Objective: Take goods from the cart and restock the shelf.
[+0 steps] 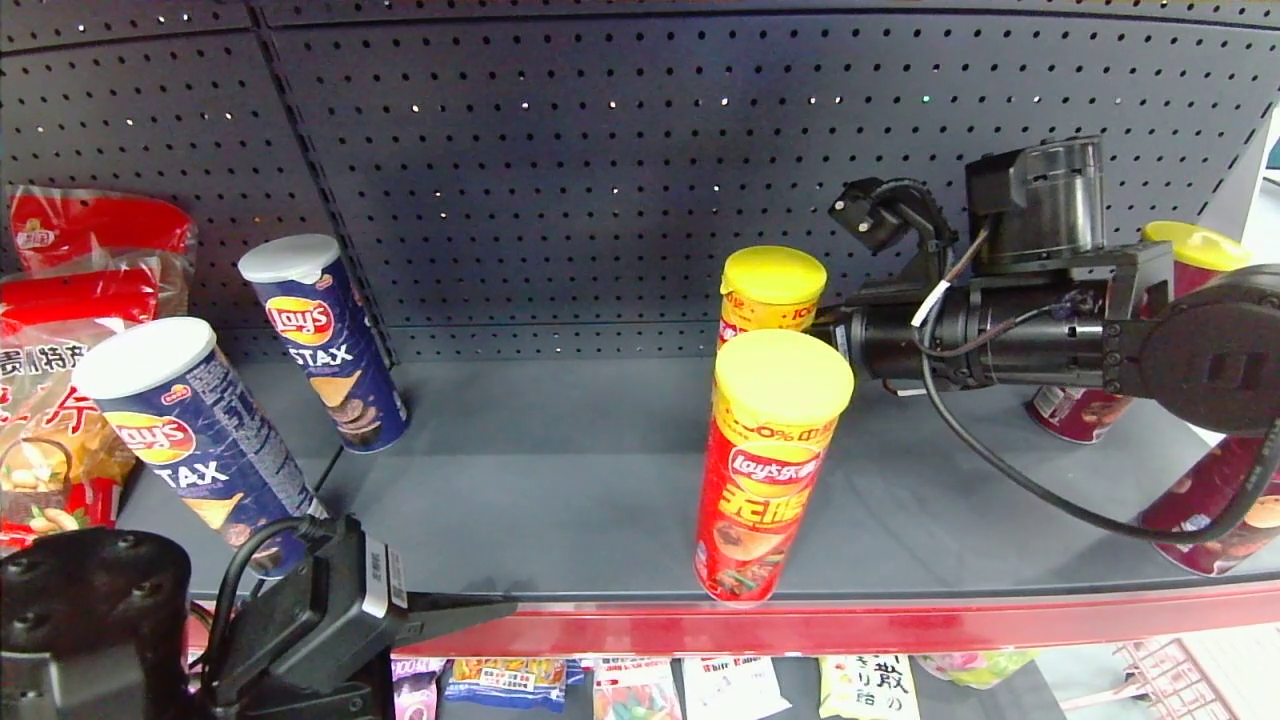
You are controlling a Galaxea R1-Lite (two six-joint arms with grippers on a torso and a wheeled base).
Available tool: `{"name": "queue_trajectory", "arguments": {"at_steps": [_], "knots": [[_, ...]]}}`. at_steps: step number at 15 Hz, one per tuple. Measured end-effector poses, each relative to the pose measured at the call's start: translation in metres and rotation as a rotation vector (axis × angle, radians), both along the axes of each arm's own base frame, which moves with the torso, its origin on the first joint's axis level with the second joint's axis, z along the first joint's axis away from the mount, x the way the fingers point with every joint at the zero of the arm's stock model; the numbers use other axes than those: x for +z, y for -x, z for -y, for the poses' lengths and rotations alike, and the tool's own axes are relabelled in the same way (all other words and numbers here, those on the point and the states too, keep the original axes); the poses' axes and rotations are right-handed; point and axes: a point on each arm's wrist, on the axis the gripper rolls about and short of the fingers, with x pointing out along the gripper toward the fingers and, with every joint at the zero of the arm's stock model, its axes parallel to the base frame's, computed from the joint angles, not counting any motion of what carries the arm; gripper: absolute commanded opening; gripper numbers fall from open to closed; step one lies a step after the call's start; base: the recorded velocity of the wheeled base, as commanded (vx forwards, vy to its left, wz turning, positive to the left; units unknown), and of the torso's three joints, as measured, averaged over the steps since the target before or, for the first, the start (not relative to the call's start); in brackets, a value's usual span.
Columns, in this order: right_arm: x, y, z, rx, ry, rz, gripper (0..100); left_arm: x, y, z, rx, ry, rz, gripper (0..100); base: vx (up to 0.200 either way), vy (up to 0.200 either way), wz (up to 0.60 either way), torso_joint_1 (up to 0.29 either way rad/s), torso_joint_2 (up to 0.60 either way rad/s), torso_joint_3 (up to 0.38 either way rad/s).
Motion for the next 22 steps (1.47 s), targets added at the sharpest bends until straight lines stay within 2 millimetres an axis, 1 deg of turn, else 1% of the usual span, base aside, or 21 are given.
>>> {"name": "queue_trajectory", "arguments": {"at_steps": [3,6,12,15,18,22], "knots": [[0.000,0.004,0.002,-0.007,0.003,-0.003,100,0.000,0.000,0.000,0.000,0.000,0.000,100,0.000,0.000,0.00,0.000,0.00,0.000],[-0.003,0.016,0.009,-0.008,0.011,-0.017,100,-0.001,0.000,0.000,0.002,-0.002,-0.004,100,0.000,0.000,0.00,0.000,0.00,0.000],[-0.014,0.055,0.031,-0.054,0.046,-0.046,100,-0.003,-0.012,-0.003,0.077,-0.022,-0.010,100,0.000,0.000,0.00,0.000,0.00,0.000],[-0.022,0.085,0.047,-0.080,0.065,-0.060,100,-0.003,-0.023,0.000,0.111,-0.034,-0.016,100,0.000,0.000,0.00,0.000,0.00,0.000],[-0.031,0.119,0.067,-0.113,0.076,-0.056,100,-0.002,-0.040,0.011,0.138,-0.045,-0.010,100,0.000,0.000,0.00,0.000,0.00,0.000],[-0.033,0.168,0.096,-0.184,0.050,0.016,100,-0.004,-0.063,0.028,0.149,-0.060,-0.012,100,0.000,0.000,0.00,0.000,0.00,0.000]]}}
